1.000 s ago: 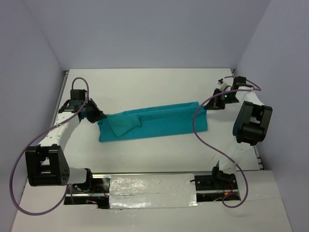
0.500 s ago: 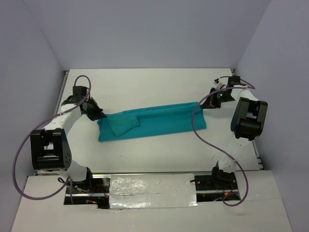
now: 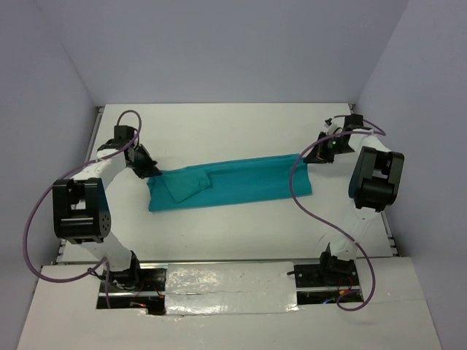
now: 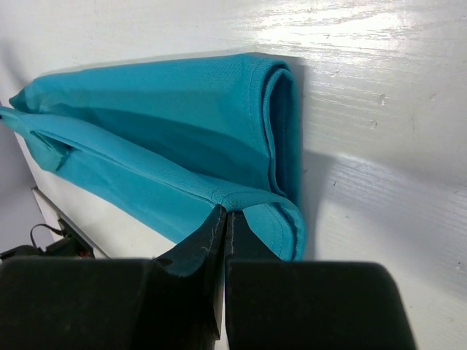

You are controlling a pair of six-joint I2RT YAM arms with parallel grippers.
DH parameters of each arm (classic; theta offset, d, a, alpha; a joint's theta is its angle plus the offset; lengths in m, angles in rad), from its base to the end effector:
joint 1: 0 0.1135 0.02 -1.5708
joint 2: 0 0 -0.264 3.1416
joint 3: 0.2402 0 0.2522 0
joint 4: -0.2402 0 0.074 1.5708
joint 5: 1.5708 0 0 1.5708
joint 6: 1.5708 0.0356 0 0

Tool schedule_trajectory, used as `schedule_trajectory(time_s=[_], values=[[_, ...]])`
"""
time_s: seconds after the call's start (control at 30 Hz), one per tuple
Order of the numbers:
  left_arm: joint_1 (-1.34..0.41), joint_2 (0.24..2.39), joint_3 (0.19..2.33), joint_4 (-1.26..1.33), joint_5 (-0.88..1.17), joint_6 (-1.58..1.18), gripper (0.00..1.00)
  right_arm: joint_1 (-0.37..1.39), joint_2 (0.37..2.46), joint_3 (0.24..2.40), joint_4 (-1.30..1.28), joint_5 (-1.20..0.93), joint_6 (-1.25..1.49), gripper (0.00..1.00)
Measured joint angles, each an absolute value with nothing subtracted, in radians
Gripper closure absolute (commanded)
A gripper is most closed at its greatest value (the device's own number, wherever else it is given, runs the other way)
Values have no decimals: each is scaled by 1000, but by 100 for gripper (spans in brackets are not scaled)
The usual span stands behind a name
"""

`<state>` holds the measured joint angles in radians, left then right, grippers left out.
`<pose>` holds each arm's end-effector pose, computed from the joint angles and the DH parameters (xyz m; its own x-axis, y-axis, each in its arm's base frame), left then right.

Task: Fold and stack the t-shirts
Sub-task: Fold the other side of the tshirt into a rectangle

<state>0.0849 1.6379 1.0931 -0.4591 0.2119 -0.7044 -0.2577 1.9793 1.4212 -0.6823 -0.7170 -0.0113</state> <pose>0.3361 0.0211 0.2095 -0.6597 -0.6915 -0.2943 -0.5217 0.7033 -0.4830 0.3900 -0.0786 0.1816 -0.9145 0.2322 -0.3314 -0.0244 0.7859 0.6179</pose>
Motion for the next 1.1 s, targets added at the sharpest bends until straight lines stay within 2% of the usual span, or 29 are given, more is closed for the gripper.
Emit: schedule_trajectory(time_s=[0.67, 1.1], values=[[85, 1742, 1153, -448, 206, -682, 100, -262, 1830, 1370, -696, -713, 5, 100], [85, 1771, 1169, -440, 205, -681, 100, -263, 1948, 1367, -686, -638, 38, 100]])
